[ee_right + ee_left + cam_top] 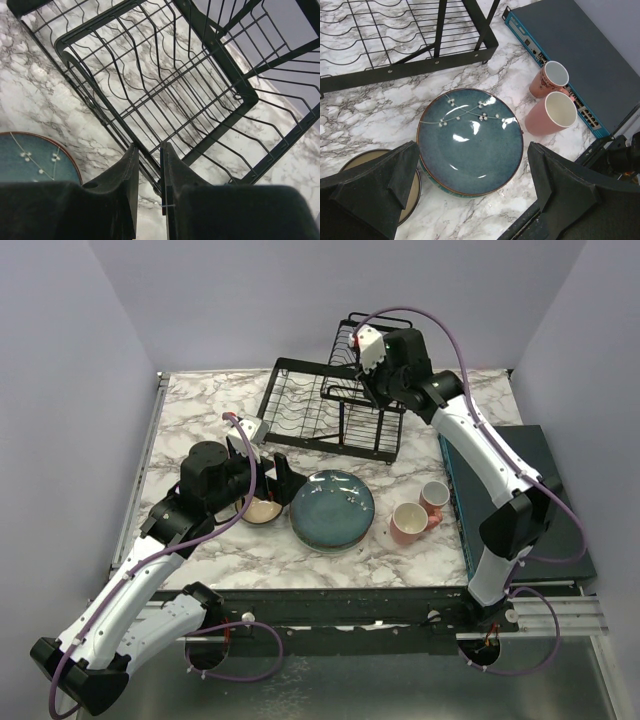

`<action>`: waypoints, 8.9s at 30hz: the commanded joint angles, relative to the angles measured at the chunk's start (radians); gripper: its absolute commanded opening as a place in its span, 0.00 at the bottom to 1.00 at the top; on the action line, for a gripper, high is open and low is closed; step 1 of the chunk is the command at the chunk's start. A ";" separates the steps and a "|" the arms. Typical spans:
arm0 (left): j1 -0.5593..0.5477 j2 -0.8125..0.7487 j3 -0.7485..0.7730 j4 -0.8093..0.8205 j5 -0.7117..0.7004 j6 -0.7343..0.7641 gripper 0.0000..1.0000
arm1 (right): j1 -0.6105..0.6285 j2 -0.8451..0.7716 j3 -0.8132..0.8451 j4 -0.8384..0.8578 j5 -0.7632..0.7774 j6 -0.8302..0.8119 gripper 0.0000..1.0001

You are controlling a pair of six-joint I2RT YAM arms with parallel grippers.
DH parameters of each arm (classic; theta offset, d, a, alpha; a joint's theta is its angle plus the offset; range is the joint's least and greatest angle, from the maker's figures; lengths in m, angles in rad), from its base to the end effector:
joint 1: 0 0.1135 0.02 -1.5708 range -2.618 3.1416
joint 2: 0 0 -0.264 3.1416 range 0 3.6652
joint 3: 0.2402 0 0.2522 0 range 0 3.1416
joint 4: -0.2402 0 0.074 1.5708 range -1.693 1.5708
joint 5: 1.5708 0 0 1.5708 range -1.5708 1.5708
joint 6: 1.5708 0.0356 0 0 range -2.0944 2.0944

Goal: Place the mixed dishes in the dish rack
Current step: Move the dish rack to the center of the board, then pick up the cup at the center of the board.

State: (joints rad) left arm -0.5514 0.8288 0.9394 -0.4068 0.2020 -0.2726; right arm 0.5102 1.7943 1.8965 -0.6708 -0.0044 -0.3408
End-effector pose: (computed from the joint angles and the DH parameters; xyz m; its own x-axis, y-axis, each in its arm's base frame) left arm 0.1518 -0.1017 0.3630 -0.4216 -0.0503 -0.9054 0.5848 0.7480 -0.3139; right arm 0.3563 0.1996 0.3966 -0.2786 -0.5389 -0.7950 -0.6204 0.7329 -0.2794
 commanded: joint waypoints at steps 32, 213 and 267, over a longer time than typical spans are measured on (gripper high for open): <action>0.004 -0.024 -0.011 -0.001 0.014 0.006 0.99 | 0.184 -0.099 -0.115 -0.063 0.072 0.550 0.00; -0.627 0.780 0.342 0.005 -0.494 -0.669 0.90 | 0.318 -1.285 -0.880 -0.307 0.470 1.159 0.78; -0.625 1.054 0.513 -0.130 -0.537 -0.740 0.00 | 0.319 -1.361 -0.862 -0.360 0.451 1.166 0.75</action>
State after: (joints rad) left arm -1.1728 1.8973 1.4620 -0.5282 -0.3374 -1.0241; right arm 0.8238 0.4458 1.0241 -0.9913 0.4309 0.8120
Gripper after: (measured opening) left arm 0.077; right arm 0.755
